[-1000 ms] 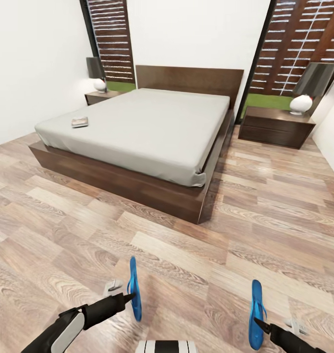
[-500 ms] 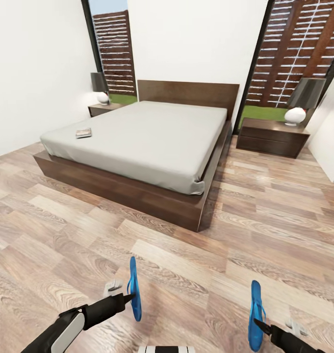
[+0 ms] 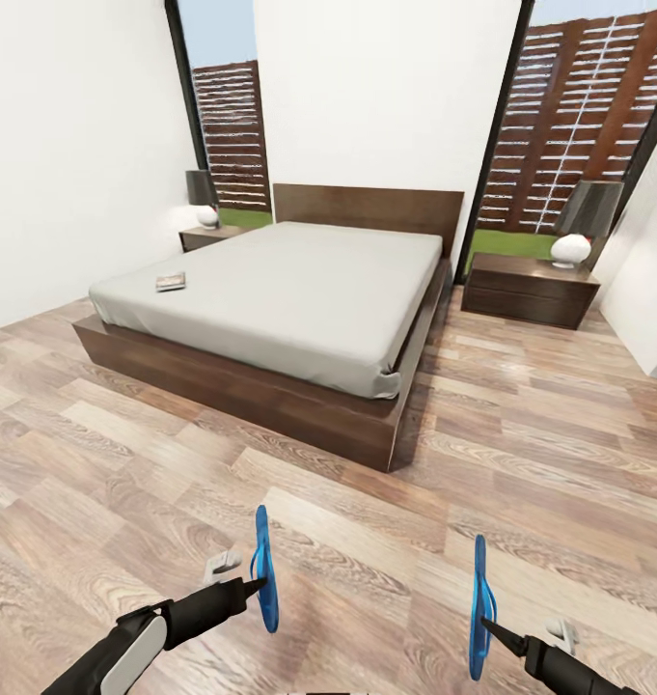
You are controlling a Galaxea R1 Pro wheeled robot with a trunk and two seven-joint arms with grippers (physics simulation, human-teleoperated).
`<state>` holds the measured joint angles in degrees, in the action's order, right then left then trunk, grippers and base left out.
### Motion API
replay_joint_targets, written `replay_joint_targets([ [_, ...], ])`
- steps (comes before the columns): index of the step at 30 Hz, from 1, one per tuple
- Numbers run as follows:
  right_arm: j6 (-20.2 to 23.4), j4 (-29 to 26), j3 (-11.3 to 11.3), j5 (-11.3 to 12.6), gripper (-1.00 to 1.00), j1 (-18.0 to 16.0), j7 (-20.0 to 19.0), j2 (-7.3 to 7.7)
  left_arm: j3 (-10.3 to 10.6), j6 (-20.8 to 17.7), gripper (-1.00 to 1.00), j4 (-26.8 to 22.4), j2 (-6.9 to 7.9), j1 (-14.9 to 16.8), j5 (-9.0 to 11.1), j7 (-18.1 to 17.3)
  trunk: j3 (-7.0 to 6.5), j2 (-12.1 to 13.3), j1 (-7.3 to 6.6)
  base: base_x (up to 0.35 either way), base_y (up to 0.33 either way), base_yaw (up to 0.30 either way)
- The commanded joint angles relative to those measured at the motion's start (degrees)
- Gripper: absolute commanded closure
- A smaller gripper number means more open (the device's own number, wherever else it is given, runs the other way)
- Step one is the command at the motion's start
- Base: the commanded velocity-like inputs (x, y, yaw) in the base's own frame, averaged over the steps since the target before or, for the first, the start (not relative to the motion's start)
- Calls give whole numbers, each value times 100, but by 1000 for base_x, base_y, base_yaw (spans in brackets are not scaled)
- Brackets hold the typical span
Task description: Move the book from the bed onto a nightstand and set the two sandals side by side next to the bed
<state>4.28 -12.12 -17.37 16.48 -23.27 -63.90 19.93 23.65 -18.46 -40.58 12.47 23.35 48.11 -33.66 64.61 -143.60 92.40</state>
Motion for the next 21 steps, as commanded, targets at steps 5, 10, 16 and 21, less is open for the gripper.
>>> replay_joint_targets([
  [5,-13,8,15,48,100,-2,8,-2,4,-35,100,-3,15,3,47,-13,-107,5,-14,0,0,0],
  [10,-22,8,21,44,100,-2,31,-34,8,-35,100,-4,10,3,41,-6,-217,12,-27,0,0,0],
  [16,-43,16,26,6,100,-2,184,-48,53,-35,100,-2,4,3,-5,7,-350,20,-42,0,0,0],
  [21,-50,16,35,-18,100,-2,1457,-102,238,25,100,104,2,1,-603,32,-461,26,-55,0,0,0],
])
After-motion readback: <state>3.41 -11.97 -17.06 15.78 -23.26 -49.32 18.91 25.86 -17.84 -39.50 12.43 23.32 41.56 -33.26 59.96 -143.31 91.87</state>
